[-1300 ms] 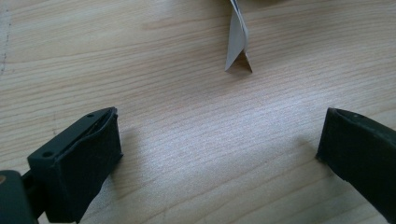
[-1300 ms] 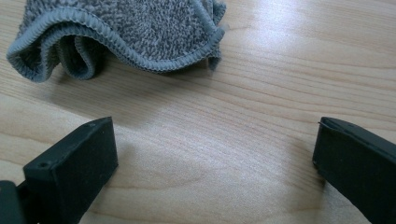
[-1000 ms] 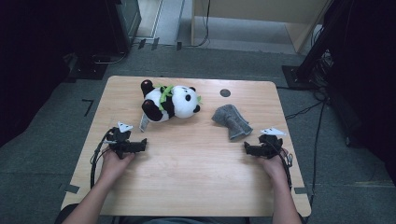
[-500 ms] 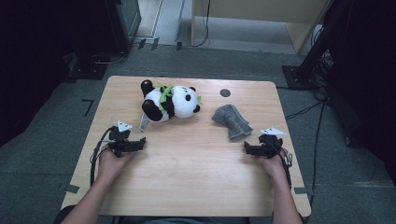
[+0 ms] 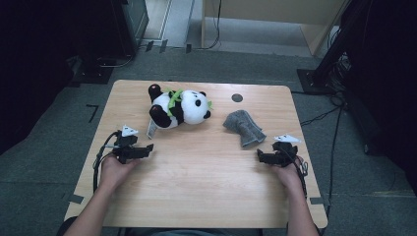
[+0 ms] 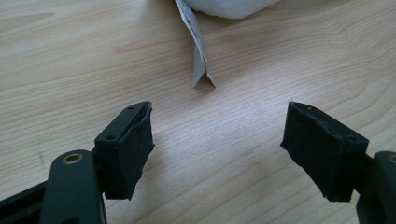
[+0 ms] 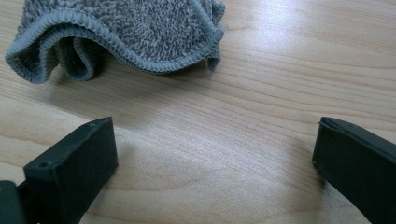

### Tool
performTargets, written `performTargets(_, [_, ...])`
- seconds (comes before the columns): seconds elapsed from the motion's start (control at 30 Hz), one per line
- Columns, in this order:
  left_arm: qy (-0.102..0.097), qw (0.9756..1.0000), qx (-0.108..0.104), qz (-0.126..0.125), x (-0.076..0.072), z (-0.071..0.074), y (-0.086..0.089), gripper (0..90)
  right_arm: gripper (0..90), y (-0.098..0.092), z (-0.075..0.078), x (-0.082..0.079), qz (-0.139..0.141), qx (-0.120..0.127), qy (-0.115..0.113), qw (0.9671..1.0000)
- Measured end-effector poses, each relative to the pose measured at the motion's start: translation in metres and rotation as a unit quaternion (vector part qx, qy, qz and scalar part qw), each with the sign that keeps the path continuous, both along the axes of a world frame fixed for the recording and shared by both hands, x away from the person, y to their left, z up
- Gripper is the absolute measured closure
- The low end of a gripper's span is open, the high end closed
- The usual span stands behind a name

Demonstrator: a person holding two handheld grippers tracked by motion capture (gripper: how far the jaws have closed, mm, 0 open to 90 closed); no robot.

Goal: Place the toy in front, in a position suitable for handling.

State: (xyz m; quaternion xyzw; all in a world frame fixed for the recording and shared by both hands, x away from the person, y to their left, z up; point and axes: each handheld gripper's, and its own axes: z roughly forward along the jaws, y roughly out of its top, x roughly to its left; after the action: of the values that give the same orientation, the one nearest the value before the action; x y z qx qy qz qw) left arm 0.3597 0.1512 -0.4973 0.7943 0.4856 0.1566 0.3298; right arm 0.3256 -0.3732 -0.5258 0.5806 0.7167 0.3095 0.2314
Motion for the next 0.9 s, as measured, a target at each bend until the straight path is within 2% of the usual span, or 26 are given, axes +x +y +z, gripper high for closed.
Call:
performTargets(0.13, [0.009,0.9998,0.000,-0.016,0.002,0.004,0.000,23.2,0.0,0.000,0.000,-0.001,-0.006,0.000,0.000,1.0000])
performTargets(0.33, [0.005,0.9996,-0.006,-0.026,0.004,0.010,-0.001,22.4,0.0,0.001,0.000,-0.002,-0.011,-0.001,0.000,0.9999])
performTargets(0.57, [0.003,0.9985,-0.036,-0.041,0.008,0.021,0.000,22.2,0.0,0.002,0.000,0.000,-0.016,0.000,0.000,0.9999])
performTargets(0.63, [0.012,0.9979,-0.043,-0.046,0.010,0.025,0.000,22.2,0.0,0.002,0.000,0.000,-0.018,0.000,0.000,0.9998])
performTargets(0.73, [0.018,0.9978,-0.036,-0.052,0.012,0.028,-0.002,22.3,0.0,0.002,0.000,0.000,-0.018,0.000,0.000,0.9998])
performTargets(0.77, [0.009,0.9980,-0.023,-0.058,0.013,0.031,-0.004,22.6,0.0,0.002,0.000,-0.001,-0.018,0.000,0.000,0.9998])
performTargets(0.8, [0.010,0.9979,-0.019,-0.061,0.014,0.033,-0.005,22.6,0.0,0.002,0.000,-0.001,-0.018,0.000,0.000,0.9998])
performTargets(0.9, [0.008,0.9976,-0.020,-0.066,0.019,0.038,-0.008,24.0,0.0,0.002,0.000,-0.001,-0.018,0.000,0.001,0.9998])
